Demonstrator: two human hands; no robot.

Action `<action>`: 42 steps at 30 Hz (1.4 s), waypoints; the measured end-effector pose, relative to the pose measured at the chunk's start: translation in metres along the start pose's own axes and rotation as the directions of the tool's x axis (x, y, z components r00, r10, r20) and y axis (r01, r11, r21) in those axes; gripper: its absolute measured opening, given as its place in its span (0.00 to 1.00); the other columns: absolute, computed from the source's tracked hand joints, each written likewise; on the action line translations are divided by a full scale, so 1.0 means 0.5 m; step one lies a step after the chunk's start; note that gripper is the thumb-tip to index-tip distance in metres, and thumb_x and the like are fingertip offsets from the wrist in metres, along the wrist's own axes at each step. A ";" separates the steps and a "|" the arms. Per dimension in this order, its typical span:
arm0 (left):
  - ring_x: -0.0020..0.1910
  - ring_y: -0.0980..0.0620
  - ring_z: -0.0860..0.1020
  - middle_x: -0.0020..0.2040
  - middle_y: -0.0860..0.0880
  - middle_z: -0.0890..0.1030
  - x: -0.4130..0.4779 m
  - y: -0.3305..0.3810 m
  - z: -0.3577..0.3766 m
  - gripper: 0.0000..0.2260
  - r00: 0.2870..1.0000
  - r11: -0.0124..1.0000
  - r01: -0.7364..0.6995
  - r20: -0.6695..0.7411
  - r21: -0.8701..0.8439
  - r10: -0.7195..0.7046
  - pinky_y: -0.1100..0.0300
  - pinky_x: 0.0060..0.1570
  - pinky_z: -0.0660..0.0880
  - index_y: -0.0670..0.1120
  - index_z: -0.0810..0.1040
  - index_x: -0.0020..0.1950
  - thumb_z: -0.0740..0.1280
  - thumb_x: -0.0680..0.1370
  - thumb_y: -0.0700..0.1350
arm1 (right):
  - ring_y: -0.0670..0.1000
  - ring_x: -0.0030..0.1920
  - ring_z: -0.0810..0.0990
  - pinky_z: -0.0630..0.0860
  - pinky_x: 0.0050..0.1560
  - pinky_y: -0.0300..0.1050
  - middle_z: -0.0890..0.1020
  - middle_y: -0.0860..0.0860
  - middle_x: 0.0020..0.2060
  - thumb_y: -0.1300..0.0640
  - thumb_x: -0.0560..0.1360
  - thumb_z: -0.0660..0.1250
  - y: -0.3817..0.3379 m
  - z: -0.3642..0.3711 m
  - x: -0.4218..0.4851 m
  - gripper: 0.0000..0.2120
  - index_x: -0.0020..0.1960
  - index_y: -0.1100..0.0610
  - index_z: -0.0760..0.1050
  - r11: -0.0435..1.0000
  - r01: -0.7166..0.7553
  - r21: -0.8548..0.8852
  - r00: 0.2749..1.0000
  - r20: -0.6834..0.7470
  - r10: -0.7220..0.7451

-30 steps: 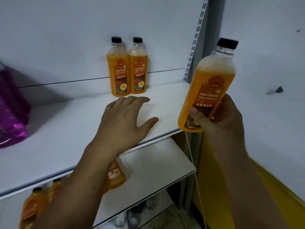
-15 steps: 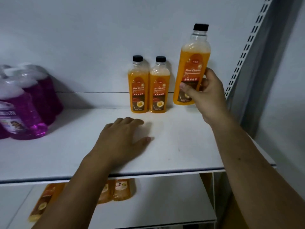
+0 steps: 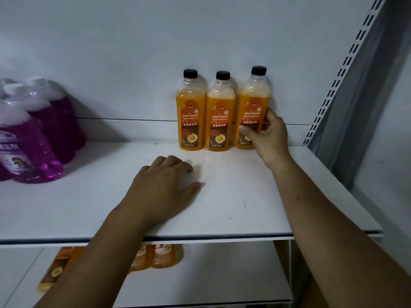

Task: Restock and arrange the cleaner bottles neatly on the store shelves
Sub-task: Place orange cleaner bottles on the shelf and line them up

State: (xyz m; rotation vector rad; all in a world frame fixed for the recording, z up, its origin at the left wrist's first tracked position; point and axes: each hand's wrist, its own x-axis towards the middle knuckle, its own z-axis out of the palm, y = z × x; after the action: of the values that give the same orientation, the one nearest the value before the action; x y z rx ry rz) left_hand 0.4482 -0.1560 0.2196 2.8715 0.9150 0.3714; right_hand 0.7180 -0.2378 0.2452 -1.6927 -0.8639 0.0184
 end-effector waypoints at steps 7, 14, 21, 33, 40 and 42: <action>0.72 0.53 0.69 0.74 0.57 0.72 -0.003 -0.004 0.003 0.28 1.000 1.000 -0.018 -0.001 -0.009 0.018 0.50 0.68 0.71 0.58 0.70 0.76 0.54 0.81 0.70 | 0.53 0.68 0.78 0.77 0.68 0.63 0.78 0.48 0.69 0.51 0.70 0.82 0.006 0.012 -0.011 0.38 0.75 0.48 0.67 0.998 -0.057 0.024 0.998 0.029 0.056; 0.71 0.53 0.70 0.73 0.56 0.73 -0.003 -0.005 0.005 0.28 1.000 1.000 -0.026 -0.005 -0.008 0.026 0.50 0.67 0.72 0.57 0.70 0.76 0.54 0.81 0.69 | 0.54 0.67 0.80 0.80 0.66 0.59 0.79 0.50 0.68 0.49 0.73 0.80 0.008 0.004 -0.015 0.34 0.74 0.51 0.69 0.997 -0.072 0.038 0.997 0.035 0.071; 0.71 0.52 0.70 0.73 0.56 0.73 -0.002 -0.004 0.002 0.28 1.000 1.000 -0.020 0.002 -0.016 0.020 0.49 0.67 0.72 0.57 0.71 0.76 0.55 0.81 0.69 | 0.37 0.52 0.78 0.74 0.45 0.25 0.81 0.49 0.61 0.46 0.83 0.66 -0.004 -0.018 -0.015 0.19 0.68 0.57 0.75 0.998 0.012 0.061 0.972 -0.234 0.003; 0.69 0.52 0.75 0.72 0.56 0.76 -0.077 0.029 -0.072 0.27 0.979 0.974 -0.005 -0.201 -0.226 -0.042 0.49 0.64 0.74 0.58 0.73 0.74 0.60 0.79 0.69 | 0.42 0.52 0.82 0.79 0.52 0.39 0.82 0.40 0.50 0.53 0.82 0.69 -0.162 -0.097 -0.262 0.07 0.58 0.54 0.78 0.917 0.398 0.011 0.916 -0.060 -0.397; 0.61 0.54 0.79 0.62 0.56 0.81 -0.266 -0.028 -0.074 0.21 0.939 0.937 -0.112 -0.343 -0.330 -0.008 0.50 0.58 0.79 0.55 0.77 0.69 0.64 0.80 0.63 | 0.46 0.53 0.82 0.77 0.52 0.36 0.83 0.43 0.50 0.49 0.80 0.70 -0.149 -0.075 -0.455 0.11 0.58 0.54 0.79 0.921 0.374 0.108 0.876 0.285 -0.389; 0.56 0.51 0.81 0.57 0.54 0.82 -0.321 -0.059 -0.066 0.19 0.927 0.941 -0.102 -0.375 -0.323 -0.028 0.48 0.52 0.81 0.52 0.78 0.67 0.66 0.80 0.60 | 0.47 0.51 0.83 0.79 0.50 0.40 0.82 0.43 0.49 0.51 0.80 0.70 -0.121 -0.052 -0.495 0.09 0.57 0.54 0.79 0.922 0.353 0.160 0.852 0.353 -0.387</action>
State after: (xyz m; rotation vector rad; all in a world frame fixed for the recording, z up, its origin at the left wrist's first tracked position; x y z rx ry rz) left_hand 0.2967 -0.2244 0.2142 2.5423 0.7515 1.0049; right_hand 0.5181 -0.3915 0.2014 -1.4326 -1.4536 0.1240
